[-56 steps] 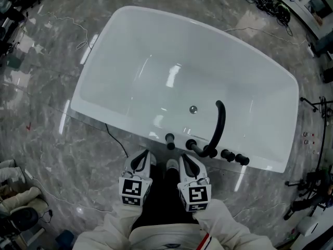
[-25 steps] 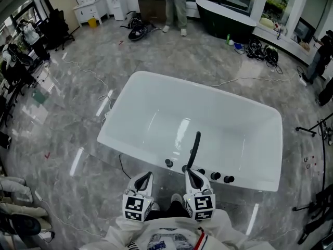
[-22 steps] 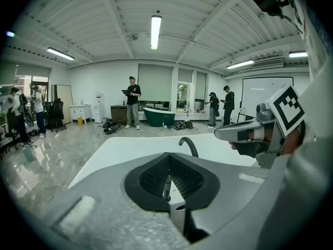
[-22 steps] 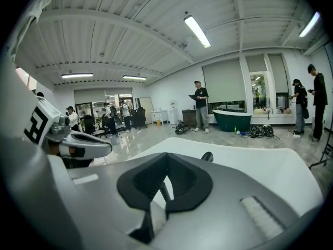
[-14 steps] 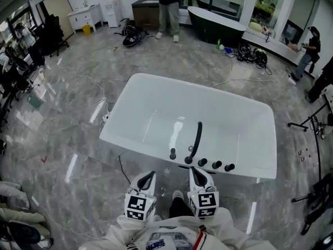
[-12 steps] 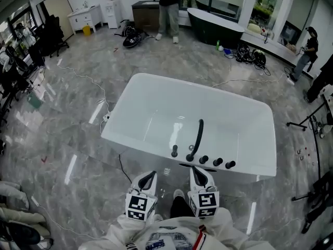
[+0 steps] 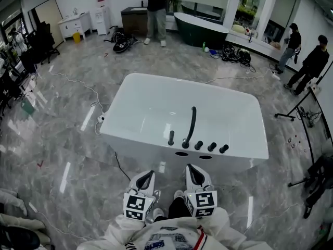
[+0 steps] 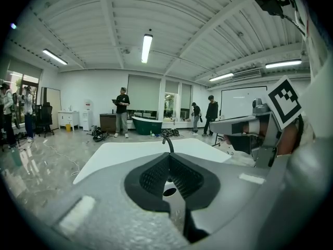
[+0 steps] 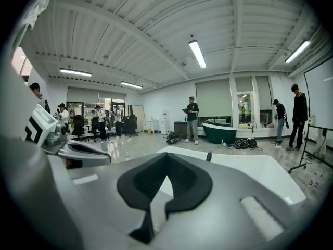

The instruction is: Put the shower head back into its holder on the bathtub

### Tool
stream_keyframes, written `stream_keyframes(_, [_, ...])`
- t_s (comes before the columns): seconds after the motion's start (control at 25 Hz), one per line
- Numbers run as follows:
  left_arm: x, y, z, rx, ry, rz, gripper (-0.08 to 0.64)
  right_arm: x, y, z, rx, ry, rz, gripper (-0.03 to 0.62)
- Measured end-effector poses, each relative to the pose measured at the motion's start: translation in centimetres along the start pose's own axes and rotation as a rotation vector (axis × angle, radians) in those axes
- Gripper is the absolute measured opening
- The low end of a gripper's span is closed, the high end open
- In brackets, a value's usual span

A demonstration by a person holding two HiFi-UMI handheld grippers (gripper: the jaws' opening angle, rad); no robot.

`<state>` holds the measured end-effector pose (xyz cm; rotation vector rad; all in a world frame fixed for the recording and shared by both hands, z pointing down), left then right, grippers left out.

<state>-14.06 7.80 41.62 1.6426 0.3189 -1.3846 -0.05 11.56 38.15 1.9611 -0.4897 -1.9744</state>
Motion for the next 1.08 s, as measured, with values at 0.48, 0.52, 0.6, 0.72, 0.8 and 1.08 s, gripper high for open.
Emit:
stream_keyframes(0.48, [0.8, -0.4, -2.9, 0.014, 0.019, -0.006, 0.002, -0.6, -2.5, -0.1, 0.033, -0.018, 0.007, 0.003])
stream_keyframes(0.52, [1.0, -0.2, -3.1, 0.017, 0.02, -0.007, 0.002, -0.7, -2.5, -0.1, 0.041, -0.02, 0.006, 0.003])
stream_keyframes(0.6, [1.3, 0.0, -3.5, 0.021, 0.023, -0.012, 0.002, -1.0, -2.6, -0.3, 0.055, -0.019, 0.008, 0.003])
stream_keyframes(0.72, [2.0, 0.1, -4.3, 0.022, 0.038, -0.038, 0.0, -1.2, -2.8, -0.7, 0.066, -0.014, 0.014, 0.003])
stream_keyframes(0.8, [2.4, 0.2, -4.9, 0.021, 0.047, -0.049, 0.0, -1.3, -3.2, -1.0, 0.067, -0.014, 0.013, 0.003])
stream_keyframes(1.08, [3.2, 0.5, -5.4, 0.017, 0.08, -0.066, -0.002, -1.0, -3.4, -1.4, 0.072, -0.011, 0.007, 0.003])
Point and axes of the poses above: the fingertips, and each gripper's own axes: y forward along the fingers, z to its left, x out of its top, the point moved 1 cm from there along -y, backward along the fingers, and after that the axes turned 10 degrees about z, right-handed, at the moved point
